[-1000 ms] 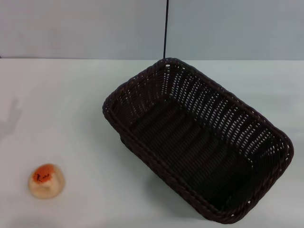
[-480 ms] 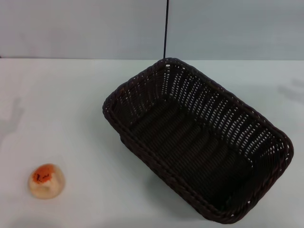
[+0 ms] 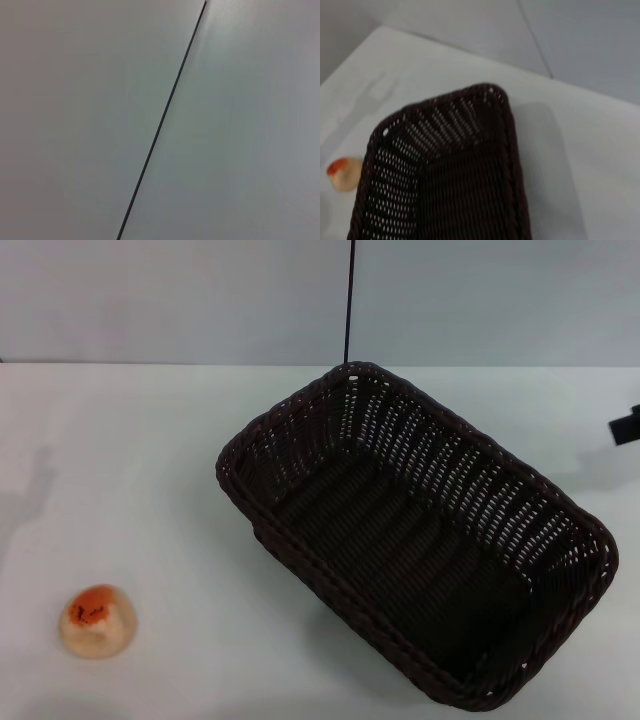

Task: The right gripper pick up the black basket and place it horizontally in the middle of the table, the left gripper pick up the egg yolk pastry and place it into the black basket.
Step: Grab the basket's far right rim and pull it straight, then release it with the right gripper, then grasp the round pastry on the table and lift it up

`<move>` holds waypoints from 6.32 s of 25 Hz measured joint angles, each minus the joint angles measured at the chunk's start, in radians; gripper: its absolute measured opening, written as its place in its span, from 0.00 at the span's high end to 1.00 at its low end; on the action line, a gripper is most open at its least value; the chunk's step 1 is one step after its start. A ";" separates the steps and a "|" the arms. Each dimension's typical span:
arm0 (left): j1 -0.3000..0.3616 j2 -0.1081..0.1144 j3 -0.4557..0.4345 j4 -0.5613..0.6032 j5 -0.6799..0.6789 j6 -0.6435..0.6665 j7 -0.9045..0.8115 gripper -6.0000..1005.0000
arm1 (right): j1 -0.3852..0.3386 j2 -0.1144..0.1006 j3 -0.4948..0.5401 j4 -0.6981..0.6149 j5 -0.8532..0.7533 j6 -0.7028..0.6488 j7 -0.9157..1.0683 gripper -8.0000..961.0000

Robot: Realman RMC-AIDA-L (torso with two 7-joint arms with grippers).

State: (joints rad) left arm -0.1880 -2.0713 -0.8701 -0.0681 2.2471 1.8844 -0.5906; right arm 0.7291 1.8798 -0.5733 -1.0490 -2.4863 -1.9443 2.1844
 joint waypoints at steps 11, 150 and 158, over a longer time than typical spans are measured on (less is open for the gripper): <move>0.010 0.000 0.005 -0.012 0.000 -0.011 0.000 0.16 | 0.010 0.037 -0.169 0.011 -0.011 0.059 0.039 0.36; 0.096 0.005 0.101 -0.061 -0.007 -0.024 -0.159 0.16 | 0.120 0.088 -0.259 0.016 0.372 0.234 -0.700 0.77; 0.073 0.008 0.116 0.002 0.000 -0.024 -0.158 0.16 | -0.094 0.150 -0.154 -0.084 0.709 0.354 -0.729 0.77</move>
State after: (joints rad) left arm -0.1150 -2.0636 -0.7539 -0.0663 2.2475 1.8600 -0.7486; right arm 0.6355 2.0300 -0.7278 -1.1334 -1.7769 -1.5898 1.4553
